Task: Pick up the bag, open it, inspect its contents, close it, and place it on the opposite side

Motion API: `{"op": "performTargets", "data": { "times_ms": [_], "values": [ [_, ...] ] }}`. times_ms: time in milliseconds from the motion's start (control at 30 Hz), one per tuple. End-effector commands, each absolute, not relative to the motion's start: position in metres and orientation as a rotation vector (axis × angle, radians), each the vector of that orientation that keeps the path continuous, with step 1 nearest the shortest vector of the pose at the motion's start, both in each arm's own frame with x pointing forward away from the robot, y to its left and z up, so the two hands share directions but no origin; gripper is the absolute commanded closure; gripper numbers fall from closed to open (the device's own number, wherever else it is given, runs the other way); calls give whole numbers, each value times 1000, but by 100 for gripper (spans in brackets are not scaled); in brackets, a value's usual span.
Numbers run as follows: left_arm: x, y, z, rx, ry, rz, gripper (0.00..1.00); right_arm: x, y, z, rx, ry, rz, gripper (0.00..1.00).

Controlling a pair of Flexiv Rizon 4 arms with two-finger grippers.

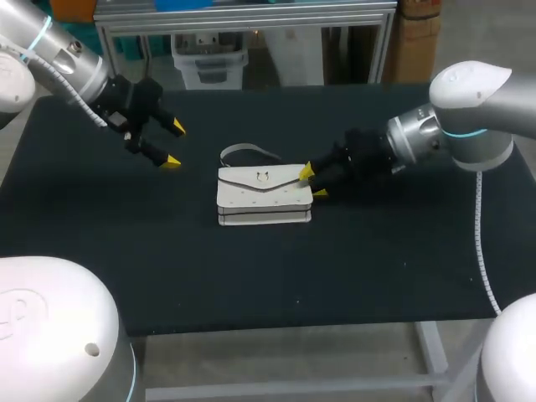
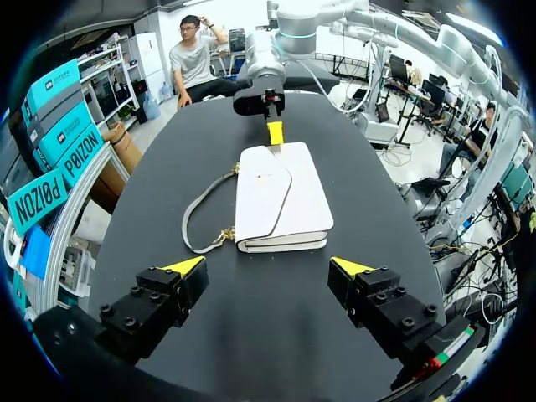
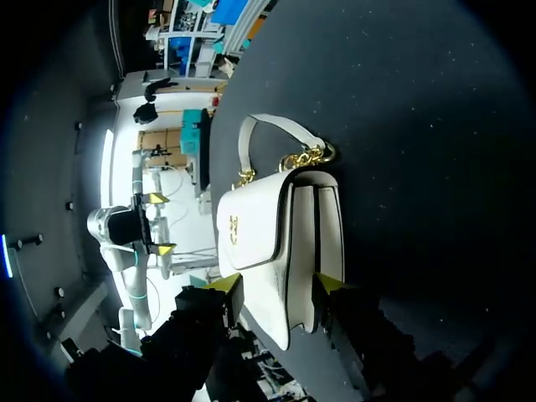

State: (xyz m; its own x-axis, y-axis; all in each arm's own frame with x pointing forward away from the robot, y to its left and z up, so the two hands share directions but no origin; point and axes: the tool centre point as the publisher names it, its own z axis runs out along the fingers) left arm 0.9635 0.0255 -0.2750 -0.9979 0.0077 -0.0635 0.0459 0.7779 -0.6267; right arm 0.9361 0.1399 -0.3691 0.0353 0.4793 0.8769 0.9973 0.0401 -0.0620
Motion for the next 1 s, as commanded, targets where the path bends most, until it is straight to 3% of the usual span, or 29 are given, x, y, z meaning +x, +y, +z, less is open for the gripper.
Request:
{"op": "performTargets", "data": {
  "times_ms": [33,1000],
  "values": [
    [963,25,-276,44,2905,-1029,0,925,129,-347,-1570,-1576,-852,0],
    [963,25,-276,44,2905,-1029,0,904,99,-285,-1484,-2333,-699,0]
  ]
}}
